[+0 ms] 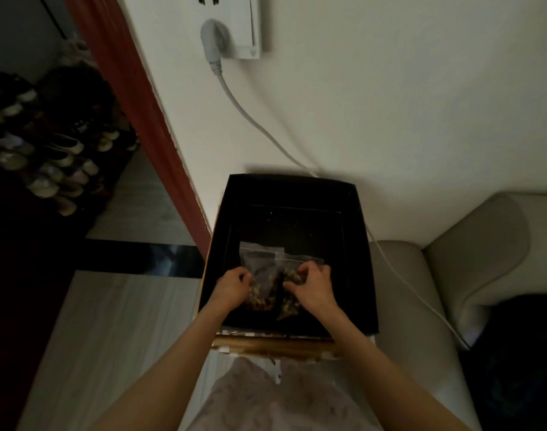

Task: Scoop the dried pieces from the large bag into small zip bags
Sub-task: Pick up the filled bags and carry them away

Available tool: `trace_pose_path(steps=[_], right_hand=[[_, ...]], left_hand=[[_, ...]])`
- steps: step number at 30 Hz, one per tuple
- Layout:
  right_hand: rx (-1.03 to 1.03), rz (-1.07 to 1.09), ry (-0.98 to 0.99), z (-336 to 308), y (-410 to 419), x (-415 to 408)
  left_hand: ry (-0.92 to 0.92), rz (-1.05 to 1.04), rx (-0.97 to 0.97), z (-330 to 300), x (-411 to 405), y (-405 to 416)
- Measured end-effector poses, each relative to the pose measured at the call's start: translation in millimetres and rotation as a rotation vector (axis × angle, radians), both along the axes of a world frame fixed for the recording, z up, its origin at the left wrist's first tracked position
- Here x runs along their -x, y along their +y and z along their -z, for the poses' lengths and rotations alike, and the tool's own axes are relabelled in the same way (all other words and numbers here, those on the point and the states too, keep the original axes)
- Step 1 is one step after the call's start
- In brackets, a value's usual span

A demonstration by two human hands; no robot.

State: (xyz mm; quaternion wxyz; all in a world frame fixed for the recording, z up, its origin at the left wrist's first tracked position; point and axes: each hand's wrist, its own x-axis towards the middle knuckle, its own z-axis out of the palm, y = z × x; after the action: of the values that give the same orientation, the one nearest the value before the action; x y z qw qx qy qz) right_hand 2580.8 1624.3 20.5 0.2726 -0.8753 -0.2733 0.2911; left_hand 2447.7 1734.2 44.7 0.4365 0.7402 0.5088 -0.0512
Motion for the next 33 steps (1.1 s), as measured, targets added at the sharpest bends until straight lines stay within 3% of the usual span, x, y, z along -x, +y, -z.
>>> trace_pose_path(steps=[5, 8, 12, 16, 22, 25, 33], right_hand=[[0.008, -0.048, 0.042, -8, -5, -9], [0.0, -0.115, 0.168, -27, -13, -21], [-0.179, -0.019, 0.35, -59, -24, -32], [-0.417, 0.071, 0.55, -86, -33, -23], [-0.507, -0.036, 0.664, -89, -54, 4], [-0.475, -0.208, 0.682, -89, -61, 18], [-0.142, -0.719, 0.698, -76, -77, 70]], left_hand=[[0.055, -0.004, 0.092, -2, -2, 0], [0.046, 0.008, 0.073, -16, -4, -6], [-0.203, -0.099, -0.136, -48, 12, -21], [-0.528, -0.281, -0.186, -76, 58, -56], [-0.557, -0.719, -0.269, -68, 134, -137], [-0.542, -0.995, -0.284, -51, 157, -188], [-0.569, -1.69, -0.349, -10, 163, -352]])
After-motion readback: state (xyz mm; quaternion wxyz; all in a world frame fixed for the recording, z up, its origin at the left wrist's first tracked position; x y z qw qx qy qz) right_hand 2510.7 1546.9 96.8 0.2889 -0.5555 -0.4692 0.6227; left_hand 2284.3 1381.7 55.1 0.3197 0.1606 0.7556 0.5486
